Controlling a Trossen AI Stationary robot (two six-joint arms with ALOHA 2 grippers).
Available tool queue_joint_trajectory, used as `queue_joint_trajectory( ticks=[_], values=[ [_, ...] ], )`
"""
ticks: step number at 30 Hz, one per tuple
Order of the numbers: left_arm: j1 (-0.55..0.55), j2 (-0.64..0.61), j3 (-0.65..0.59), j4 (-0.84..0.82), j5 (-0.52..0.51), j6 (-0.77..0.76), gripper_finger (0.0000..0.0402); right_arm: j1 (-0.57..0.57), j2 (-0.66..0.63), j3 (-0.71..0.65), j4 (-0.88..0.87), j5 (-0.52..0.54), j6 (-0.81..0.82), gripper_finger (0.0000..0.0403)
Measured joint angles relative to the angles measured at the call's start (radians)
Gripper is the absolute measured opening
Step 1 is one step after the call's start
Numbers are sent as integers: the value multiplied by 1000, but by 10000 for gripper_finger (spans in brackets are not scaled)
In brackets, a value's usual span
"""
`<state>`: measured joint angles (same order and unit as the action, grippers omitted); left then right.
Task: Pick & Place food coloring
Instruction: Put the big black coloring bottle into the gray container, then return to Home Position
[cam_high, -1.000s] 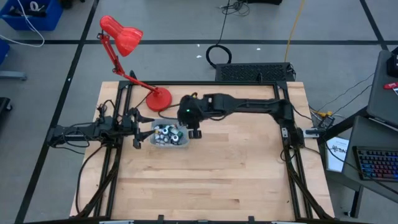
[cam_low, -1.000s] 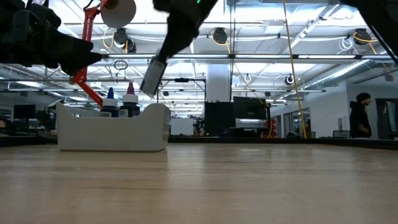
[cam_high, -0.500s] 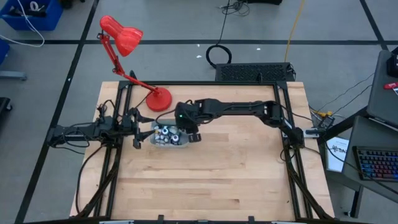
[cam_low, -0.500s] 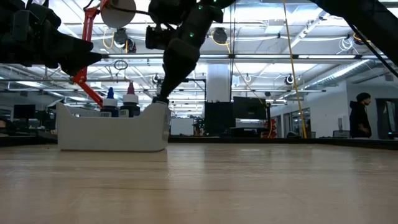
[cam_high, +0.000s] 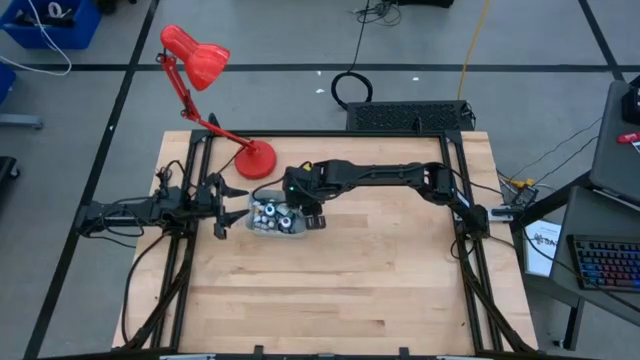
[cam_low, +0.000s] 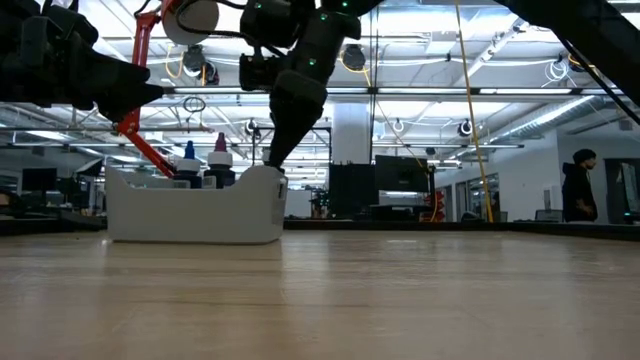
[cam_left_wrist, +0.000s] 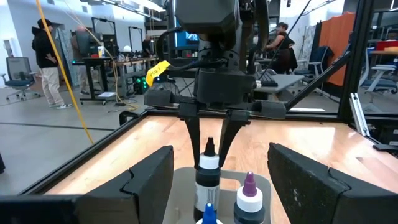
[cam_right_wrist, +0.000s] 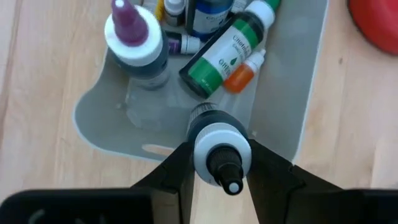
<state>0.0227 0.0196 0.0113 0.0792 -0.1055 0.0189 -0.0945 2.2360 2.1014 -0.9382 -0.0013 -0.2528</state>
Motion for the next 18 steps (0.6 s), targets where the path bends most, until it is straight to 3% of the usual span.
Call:
queue_joint_trajectory(
  ticks=[3, 12, 18],
  values=[
    [0, 0, 0, 0, 0, 0, 257, 0, 0, 0, -27, -2, 28, 110],
    [0, 0, 0, 0, 0, 0, 257, 19, 0, -14, 77, 0, 76, 236],
    [0, 0, 0, 0, 0, 0, 257, 32, -24, -14, 75, 17, 96, 255]
  ],
)
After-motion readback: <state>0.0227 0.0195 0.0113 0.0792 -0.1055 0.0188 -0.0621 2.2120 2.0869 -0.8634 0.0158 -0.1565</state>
